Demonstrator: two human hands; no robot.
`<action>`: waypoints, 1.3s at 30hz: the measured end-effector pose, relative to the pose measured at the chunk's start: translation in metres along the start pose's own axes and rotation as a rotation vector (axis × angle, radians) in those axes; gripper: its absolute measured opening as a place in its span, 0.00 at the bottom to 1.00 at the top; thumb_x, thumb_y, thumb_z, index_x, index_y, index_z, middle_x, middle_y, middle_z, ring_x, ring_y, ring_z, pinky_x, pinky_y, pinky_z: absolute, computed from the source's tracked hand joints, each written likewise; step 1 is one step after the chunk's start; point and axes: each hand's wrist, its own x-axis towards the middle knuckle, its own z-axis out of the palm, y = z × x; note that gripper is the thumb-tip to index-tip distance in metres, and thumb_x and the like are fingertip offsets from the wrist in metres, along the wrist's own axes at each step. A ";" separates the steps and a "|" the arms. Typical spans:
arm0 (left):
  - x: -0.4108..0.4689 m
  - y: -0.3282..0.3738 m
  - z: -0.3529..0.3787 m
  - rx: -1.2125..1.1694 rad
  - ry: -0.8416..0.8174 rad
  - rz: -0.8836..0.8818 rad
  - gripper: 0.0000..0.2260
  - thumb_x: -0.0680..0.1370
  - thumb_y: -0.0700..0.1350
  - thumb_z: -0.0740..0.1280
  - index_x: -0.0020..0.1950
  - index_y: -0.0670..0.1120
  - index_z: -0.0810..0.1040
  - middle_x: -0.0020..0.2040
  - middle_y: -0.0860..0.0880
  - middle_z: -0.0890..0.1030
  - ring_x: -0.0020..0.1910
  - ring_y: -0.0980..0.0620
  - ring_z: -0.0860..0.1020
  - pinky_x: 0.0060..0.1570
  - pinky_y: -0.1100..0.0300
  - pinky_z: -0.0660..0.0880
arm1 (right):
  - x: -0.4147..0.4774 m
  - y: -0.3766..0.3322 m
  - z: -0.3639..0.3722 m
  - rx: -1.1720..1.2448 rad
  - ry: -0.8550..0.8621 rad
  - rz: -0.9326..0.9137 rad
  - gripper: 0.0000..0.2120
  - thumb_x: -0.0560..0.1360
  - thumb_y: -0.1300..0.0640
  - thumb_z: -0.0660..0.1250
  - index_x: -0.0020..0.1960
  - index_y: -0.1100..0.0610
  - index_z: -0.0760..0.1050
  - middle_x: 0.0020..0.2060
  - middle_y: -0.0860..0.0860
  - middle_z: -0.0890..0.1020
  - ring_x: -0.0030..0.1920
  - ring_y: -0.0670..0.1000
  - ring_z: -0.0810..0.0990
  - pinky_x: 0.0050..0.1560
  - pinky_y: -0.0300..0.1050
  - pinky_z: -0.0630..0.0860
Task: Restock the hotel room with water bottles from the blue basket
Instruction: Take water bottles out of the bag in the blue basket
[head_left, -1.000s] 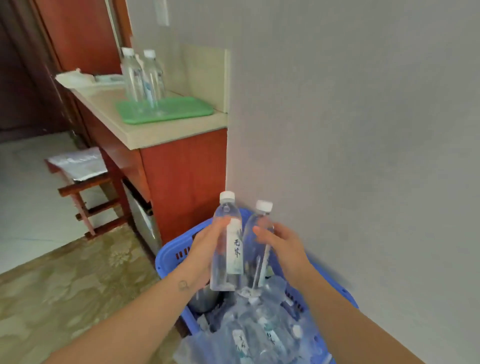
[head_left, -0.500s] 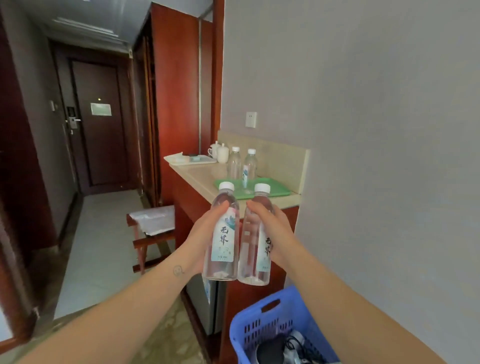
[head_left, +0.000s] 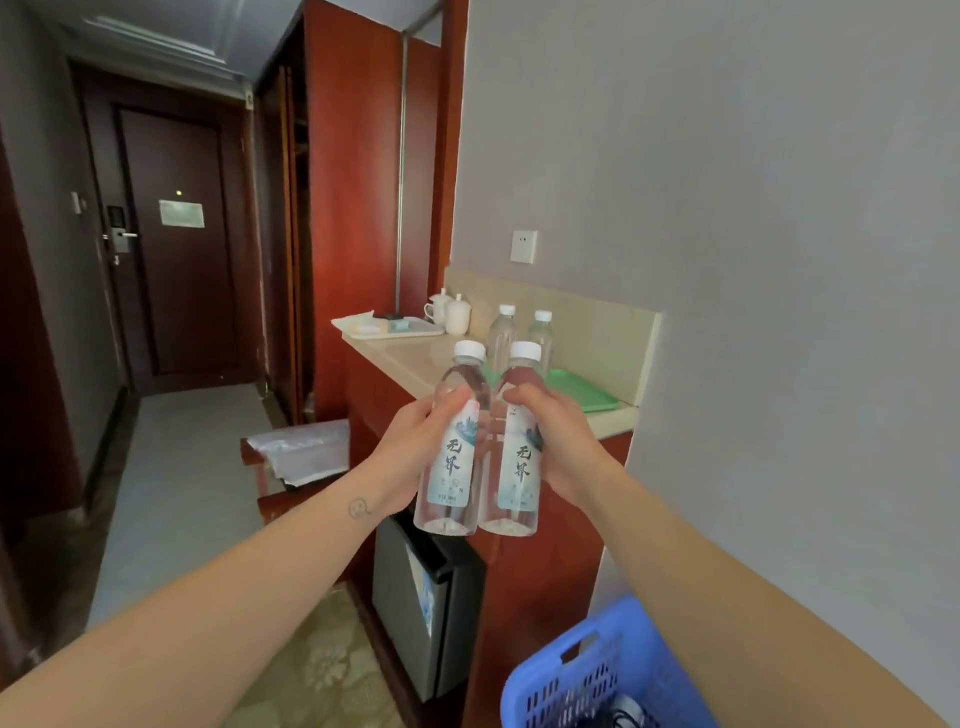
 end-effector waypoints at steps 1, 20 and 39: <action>0.009 -0.001 -0.002 0.012 -0.013 0.008 0.25 0.74 0.62 0.69 0.60 0.43 0.81 0.52 0.41 0.85 0.51 0.43 0.84 0.50 0.51 0.81 | 0.009 0.001 -0.002 -0.022 -0.001 -0.020 0.16 0.75 0.62 0.68 0.61 0.65 0.73 0.45 0.59 0.83 0.42 0.57 0.84 0.45 0.51 0.79; 0.247 -0.027 -0.009 -0.067 0.041 0.209 0.17 0.78 0.54 0.68 0.60 0.45 0.75 0.54 0.42 0.84 0.52 0.44 0.83 0.53 0.48 0.79 | 0.203 -0.006 -0.051 -0.345 0.230 -0.254 0.19 0.67 0.55 0.79 0.56 0.53 0.77 0.35 0.41 0.84 0.36 0.40 0.83 0.31 0.32 0.75; 0.468 -0.051 -0.082 0.194 -0.090 0.279 0.11 0.73 0.55 0.71 0.52 0.53 0.78 0.51 0.54 0.84 0.48 0.62 0.82 0.44 0.67 0.76 | 0.411 -0.122 -0.082 -0.701 0.559 -0.464 0.27 0.67 0.52 0.80 0.62 0.57 0.75 0.52 0.53 0.82 0.49 0.49 0.83 0.49 0.43 0.80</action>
